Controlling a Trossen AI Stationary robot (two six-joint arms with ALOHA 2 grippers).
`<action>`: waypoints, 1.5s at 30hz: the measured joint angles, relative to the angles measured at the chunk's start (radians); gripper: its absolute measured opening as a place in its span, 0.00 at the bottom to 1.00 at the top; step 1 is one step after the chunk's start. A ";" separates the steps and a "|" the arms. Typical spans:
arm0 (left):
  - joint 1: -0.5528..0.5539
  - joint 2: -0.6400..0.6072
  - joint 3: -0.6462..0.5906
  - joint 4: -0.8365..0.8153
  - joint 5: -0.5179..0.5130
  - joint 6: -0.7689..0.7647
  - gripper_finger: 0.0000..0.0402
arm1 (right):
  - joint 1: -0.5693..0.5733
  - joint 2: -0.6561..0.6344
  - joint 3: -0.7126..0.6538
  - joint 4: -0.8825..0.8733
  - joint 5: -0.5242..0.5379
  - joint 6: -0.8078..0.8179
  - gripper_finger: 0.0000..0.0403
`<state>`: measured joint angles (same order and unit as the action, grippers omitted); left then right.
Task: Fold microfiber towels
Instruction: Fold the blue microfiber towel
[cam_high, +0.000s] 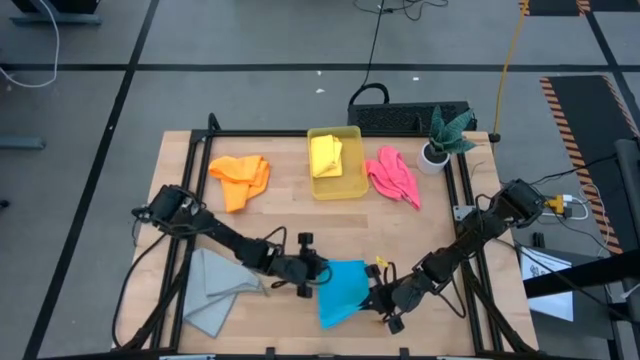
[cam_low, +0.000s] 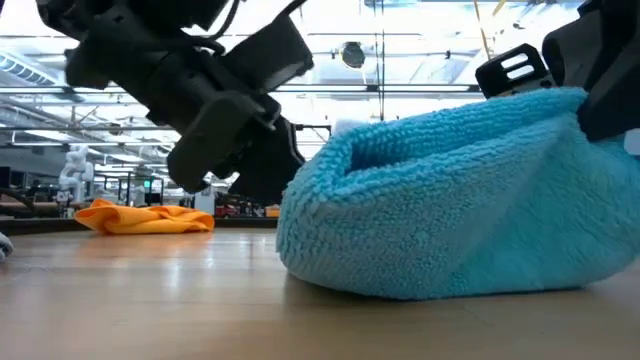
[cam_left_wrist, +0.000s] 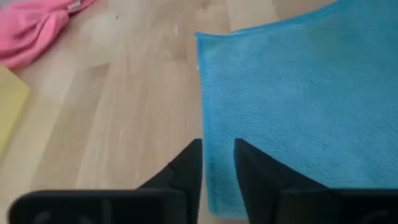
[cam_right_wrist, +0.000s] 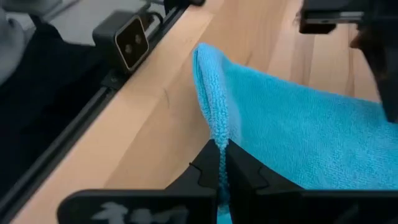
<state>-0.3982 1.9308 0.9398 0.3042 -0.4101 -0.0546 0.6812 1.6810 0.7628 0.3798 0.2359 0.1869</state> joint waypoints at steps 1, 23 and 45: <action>0.008 0.000 0.000 -0.003 0.016 -0.009 0.20 | -0.002 0.000 0.000 0.008 0.000 0.010 0.00; -0.030 0.075 0.000 0.057 0.047 -0.009 0.07 | -0.104 -0.075 -0.013 -0.163 0.290 0.413 0.00; -0.135 -0.035 0.000 0.097 -0.143 0.038 0.01 | -0.090 -0.076 -0.041 -0.120 0.180 0.413 0.00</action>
<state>-0.5327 1.8961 0.9398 0.4009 -0.5532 -0.0164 0.5911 1.6047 0.7216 0.2594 0.4161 0.6001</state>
